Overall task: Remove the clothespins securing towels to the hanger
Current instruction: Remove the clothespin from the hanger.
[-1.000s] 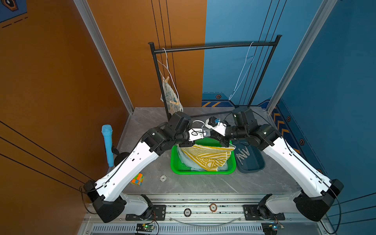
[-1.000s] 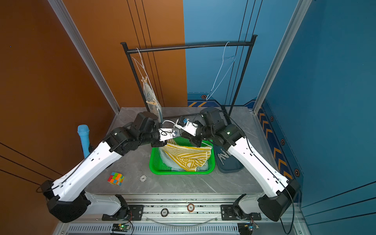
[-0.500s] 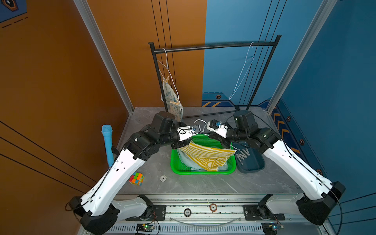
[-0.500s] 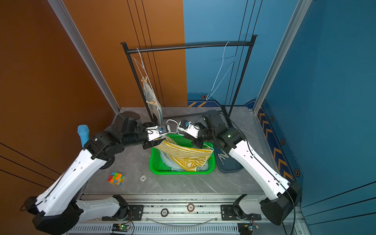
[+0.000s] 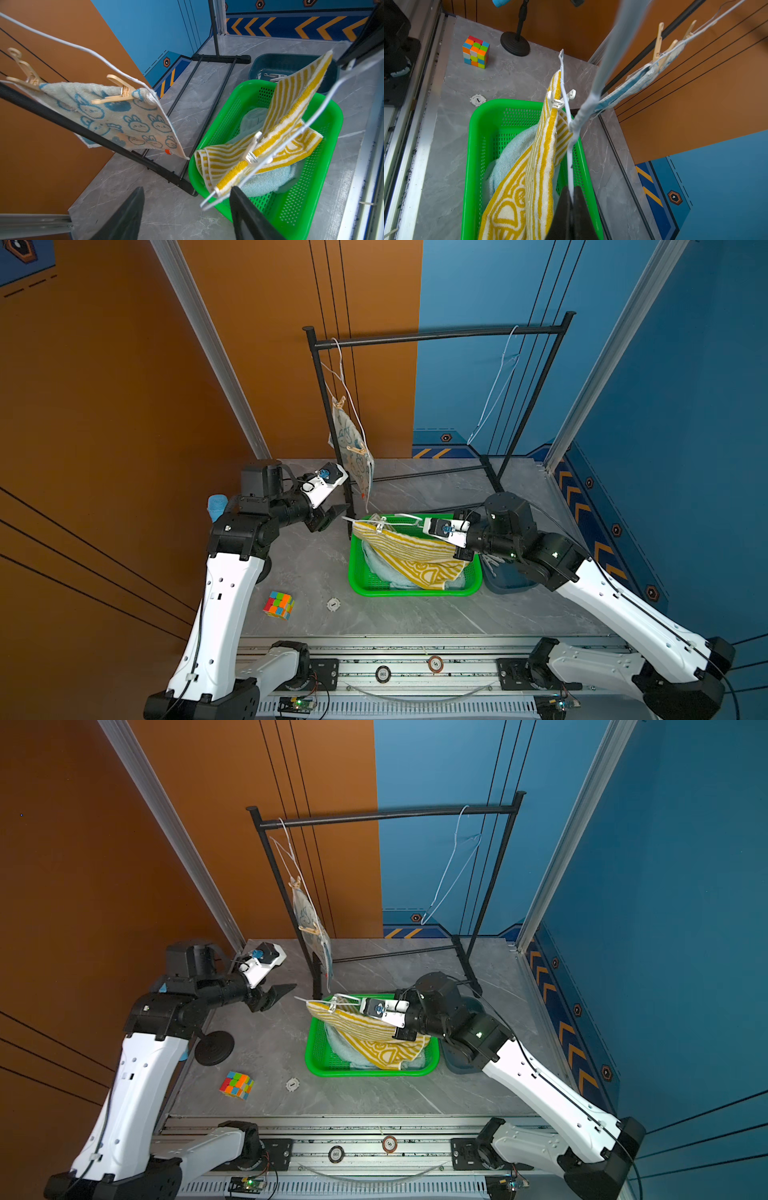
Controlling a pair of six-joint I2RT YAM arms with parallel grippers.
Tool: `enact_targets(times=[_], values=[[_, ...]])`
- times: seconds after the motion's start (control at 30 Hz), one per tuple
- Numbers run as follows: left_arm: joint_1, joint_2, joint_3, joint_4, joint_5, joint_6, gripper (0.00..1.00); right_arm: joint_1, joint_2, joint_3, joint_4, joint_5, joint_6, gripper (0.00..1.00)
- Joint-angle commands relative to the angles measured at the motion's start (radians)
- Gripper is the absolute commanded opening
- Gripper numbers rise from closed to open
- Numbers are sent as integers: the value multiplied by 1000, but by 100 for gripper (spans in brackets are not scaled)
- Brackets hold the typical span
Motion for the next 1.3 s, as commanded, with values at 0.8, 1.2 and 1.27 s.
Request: enact_targets(times=[0.8, 1.2, 1.27], values=[[-369, 313, 198, -377, -434, 424, 66, 274, -225, -372, 360, 479, -516, 0], [-420, 417, 253, -444, -421, 453, 68, 300, -231, -381, 335, 492, -569, 0], [-428, 428, 253, -450, -415, 456, 69, 301, -230, -382, 333, 493, -572, 0]])
